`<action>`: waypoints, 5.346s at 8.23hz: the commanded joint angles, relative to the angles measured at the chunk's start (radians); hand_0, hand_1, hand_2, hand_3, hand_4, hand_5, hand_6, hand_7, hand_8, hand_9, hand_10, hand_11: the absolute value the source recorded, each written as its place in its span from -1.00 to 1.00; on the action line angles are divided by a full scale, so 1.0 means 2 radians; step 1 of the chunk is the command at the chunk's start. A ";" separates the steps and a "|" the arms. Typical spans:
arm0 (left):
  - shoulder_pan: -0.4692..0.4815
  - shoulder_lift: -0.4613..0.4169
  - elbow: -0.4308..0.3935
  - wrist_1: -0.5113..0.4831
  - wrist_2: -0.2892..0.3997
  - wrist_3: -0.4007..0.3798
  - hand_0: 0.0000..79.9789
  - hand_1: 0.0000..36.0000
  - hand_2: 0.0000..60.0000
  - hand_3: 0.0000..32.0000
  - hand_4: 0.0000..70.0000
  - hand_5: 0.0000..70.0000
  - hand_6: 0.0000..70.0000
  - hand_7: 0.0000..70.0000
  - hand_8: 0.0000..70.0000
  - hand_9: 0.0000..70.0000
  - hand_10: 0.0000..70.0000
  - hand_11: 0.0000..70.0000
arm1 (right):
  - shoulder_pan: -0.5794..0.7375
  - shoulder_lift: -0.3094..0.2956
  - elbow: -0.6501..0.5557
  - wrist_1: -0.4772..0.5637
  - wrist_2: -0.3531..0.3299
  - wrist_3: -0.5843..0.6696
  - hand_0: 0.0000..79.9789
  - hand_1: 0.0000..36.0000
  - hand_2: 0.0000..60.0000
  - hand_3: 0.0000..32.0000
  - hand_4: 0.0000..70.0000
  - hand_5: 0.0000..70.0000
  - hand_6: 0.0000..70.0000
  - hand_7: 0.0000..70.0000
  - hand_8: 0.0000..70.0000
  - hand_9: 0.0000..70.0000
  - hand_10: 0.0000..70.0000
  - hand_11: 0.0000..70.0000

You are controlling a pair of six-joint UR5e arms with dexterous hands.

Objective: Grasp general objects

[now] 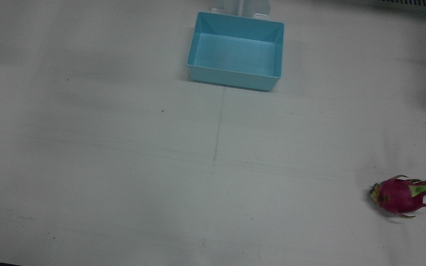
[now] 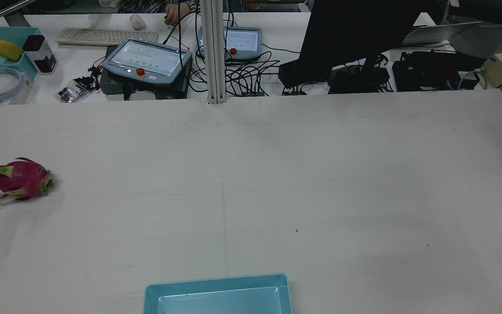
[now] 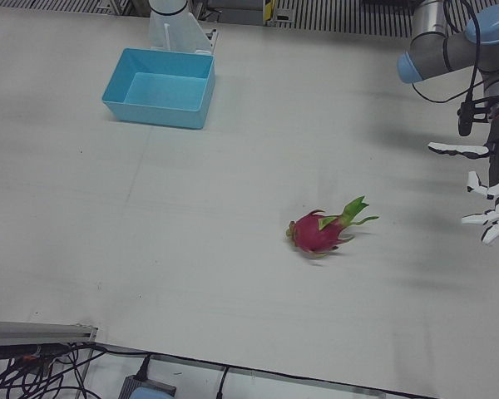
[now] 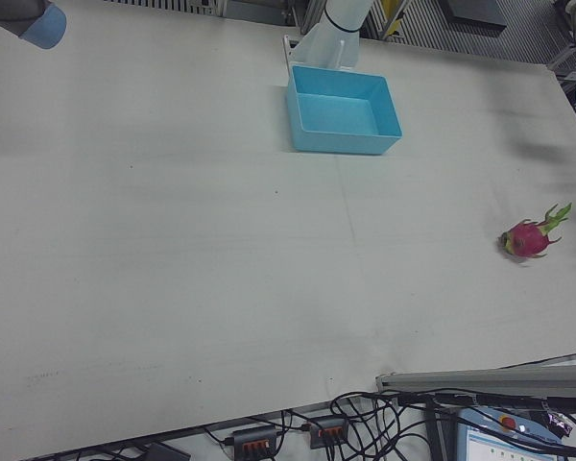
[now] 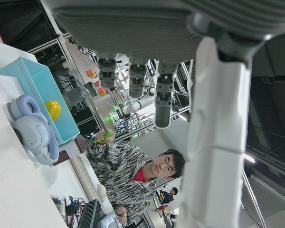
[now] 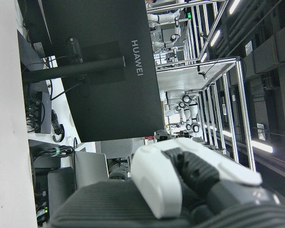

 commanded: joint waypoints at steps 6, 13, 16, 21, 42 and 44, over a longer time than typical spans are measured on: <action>-0.001 -0.022 -0.116 0.161 0.067 0.196 1.00 1.00 -0.78 -1.00 -0.26 0.85 -0.64 -0.45 -0.70 -0.79 -0.95 -0.82 | 0.001 0.000 0.000 0.000 0.000 0.000 -1.00 -1.00 -1.00 -1.00 -1.00 -1.00 -1.00 -1.00 -1.00 -1.00 -1.00 -1.00; 0.054 -0.085 -0.132 0.300 0.069 0.333 1.00 0.94 -1.00 0.10 -0.99 -0.63 -1.00 -0.91 -1.00 -1.00 -1.00 -1.00 | 0.001 0.000 0.000 0.000 0.001 0.000 -1.00 -1.00 -1.00 -1.00 -1.00 -1.00 -1.00 -1.00 -1.00 -1.00 -1.00 -1.00; 0.165 -0.153 -0.128 0.394 -0.017 0.345 1.00 1.00 -1.00 1.00 -1.00 -0.39 -1.00 -0.86 -0.98 -1.00 -1.00 -0.95 | 0.000 0.000 0.000 0.000 0.000 0.000 -1.00 -1.00 -1.00 -1.00 -1.00 -1.00 -1.00 -1.00 -1.00 -1.00 -1.00 -1.00; 0.223 -0.179 -0.076 0.413 -0.081 0.345 1.00 0.83 -1.00 1.00 -1.00 -0.34 -1.00 -0.86 -0.71 -1.00 -1.00 -1.00 | 0.000 0.000 0.000 0.000 0.001 0.000 -1.00 -1.00 -1.00 -1.00 -1.00 -1.00 -1.00 -1.00 -1.00 -1.00 -1.00 -1.00; 0.314 -0.225 0.000 0.449 -0.182 0.344 1.00 1.00 -1.00 -0.18 -0.98 0.94 -0.87 -0.08 -0.39 -0.54 -0.60 -0.31 | 0.000 0.000 0.000 0.000 0.001 0.000 -1.00 -1.00 -1.00 -1.00 -1.00 -1.00 -1.00 -1.00 -1.00 -1.00 -1.00 -1.00; 0.314 -0.226 -0.001 0.449 -0.183 0.344 1.00 1.00 -0.86 -1.00 -0.59 1.00 -0.51 0.30 -0.17 -0.25 -0.36 0.03 | 0.000 0.000 0.000 0.000 0.000 0.000 -1.00 -1.00 -1.00 -1.00 -1.00 -1.00 -1.00 -1.00 -1.00 -1.00 -1.00 -1.00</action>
